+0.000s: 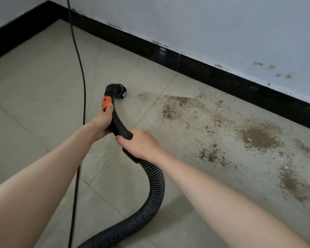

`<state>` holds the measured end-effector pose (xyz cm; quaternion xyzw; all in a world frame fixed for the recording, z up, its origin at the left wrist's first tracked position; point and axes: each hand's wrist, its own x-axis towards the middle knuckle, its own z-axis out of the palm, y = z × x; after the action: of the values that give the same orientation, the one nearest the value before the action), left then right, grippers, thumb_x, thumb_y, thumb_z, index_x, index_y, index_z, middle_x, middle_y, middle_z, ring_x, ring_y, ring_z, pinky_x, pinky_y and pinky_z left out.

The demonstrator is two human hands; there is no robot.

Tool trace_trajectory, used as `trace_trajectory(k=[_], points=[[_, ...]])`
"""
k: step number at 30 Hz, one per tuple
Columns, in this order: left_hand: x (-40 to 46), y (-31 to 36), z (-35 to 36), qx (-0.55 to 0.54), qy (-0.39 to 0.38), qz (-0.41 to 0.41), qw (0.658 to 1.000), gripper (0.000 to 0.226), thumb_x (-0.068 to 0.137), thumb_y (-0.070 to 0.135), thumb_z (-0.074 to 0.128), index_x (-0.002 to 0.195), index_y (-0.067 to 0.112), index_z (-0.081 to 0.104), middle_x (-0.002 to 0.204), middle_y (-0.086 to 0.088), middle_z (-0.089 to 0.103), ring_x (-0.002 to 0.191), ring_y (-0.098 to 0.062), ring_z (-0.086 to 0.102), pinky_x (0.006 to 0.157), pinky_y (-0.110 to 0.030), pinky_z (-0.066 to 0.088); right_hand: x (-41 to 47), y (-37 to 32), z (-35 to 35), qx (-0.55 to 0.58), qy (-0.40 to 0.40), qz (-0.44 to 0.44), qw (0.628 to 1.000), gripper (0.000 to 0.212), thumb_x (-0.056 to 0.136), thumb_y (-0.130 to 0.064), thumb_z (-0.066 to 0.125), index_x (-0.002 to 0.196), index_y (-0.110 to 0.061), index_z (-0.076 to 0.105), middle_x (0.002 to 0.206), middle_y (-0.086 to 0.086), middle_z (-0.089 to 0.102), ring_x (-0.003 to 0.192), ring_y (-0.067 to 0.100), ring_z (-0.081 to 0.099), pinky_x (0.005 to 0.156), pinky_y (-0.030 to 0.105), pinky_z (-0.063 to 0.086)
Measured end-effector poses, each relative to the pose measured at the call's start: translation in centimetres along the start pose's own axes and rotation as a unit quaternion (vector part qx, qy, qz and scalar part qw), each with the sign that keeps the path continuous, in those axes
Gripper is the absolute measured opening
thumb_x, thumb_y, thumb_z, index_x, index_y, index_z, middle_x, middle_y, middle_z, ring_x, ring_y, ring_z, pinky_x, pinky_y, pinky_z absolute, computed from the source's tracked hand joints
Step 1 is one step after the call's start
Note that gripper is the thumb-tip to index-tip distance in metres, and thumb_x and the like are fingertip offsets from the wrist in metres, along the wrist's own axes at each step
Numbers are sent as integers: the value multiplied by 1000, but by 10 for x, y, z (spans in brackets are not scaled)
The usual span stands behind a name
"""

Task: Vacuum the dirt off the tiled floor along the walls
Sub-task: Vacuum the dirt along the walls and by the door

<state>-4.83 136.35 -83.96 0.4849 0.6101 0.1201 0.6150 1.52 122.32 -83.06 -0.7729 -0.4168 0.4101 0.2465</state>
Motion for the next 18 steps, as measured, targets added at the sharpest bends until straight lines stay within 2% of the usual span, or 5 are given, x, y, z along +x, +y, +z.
trace_trajectory(k=[4, 5, 10, 15, 18], points=[[-17, 0, -3, -5, 3, -16, 1000, 55, 101, 42, 35, 138, 1, 35, 127, -16, 51, 115, -30, 52, 85, -38, 45, -13, -6, -1, 0, -16, -4, 1000, 36, 88, -59, 49, 77, -25, 47, 96, 8, 69, 91, 32, 64, 72, 35, 48], [-21, 0, -1, -4, 0, -20, 1000, 54, 101, 41, 35, 137, 2, 35, 127, -16, 51, 114, -29, 52, 85, -38, 45, -16, -5, -3, 2, -18, -4, 1000, 36, 89, -59, 50, 76, -25, 46, 96, 8, 69, 91, 31, 65, 73, 35, 49], [-30, 4, 25, -14, -28, -32, 999, 47, 101, 40, 33, 131, 4, 38, 90, -5, 51, 96, -24, 51, 80, -36, 44, -24, 5, -21, 1, -21, 10, 1000, 35, 89, -58, 50, 84, -23, 53, 94, 6, 70, 88, 29, 66, 76, 37, 53], [-32, 9, 38, -30, -40, -26, 998, 47, 102, 39, 33, 133, 4, 36, 99, -7, 52, 96, -24, 51, 80, -37, 45, -26, 10, -42, 2, -28, 11, 1000, 33, 89, -56, 51, 80, -25, 51, 93, 7, 70, 87, 29, 66, 76, 37, 52], [-34, 6, 42, -29, -52, -29, 998, 48, 101, 39, 33, 133, 4, 36, 88, -5, 50, 92, -23, 52, 80, -37, 45, -33, 15, -44, 2, -30, 11, 999, 32, 90, -56, 51, 79, -26, 51, 92, 6, 70, 86, 29, 66, 76, 38, 52]])
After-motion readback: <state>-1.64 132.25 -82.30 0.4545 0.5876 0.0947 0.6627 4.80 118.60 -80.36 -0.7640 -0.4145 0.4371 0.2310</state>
